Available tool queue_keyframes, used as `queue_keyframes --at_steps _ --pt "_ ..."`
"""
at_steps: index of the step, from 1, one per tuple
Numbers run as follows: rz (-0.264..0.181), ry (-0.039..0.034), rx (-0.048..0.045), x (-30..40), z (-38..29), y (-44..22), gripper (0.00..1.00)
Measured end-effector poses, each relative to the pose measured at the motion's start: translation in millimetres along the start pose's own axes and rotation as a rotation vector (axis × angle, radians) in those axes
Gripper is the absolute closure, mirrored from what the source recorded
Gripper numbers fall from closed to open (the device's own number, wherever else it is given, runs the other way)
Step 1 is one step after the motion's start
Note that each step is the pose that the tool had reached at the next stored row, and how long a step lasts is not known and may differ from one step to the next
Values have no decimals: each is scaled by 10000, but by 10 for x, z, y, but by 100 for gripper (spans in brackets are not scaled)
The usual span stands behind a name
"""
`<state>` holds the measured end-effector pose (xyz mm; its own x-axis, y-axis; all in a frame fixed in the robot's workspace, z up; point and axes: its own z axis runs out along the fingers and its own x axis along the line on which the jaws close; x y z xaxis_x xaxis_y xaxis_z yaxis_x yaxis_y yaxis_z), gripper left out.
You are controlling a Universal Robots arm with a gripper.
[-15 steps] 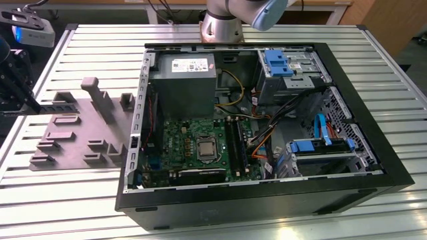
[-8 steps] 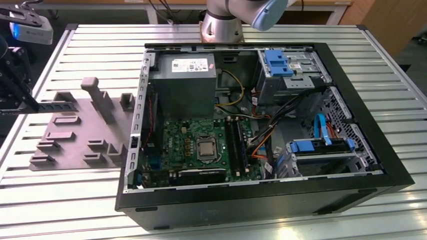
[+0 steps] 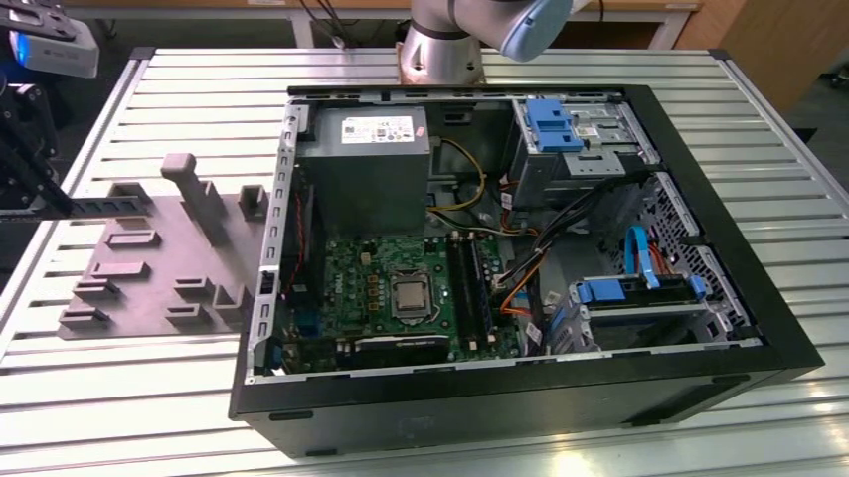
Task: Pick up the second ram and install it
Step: 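Pick up the second ram and move it above second insertion slot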
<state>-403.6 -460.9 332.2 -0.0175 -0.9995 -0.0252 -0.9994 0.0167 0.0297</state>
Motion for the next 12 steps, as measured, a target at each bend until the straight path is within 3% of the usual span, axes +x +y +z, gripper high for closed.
queue_keyframes --at_steps 12 --pt "1 0 0 -3 -136 4 86"
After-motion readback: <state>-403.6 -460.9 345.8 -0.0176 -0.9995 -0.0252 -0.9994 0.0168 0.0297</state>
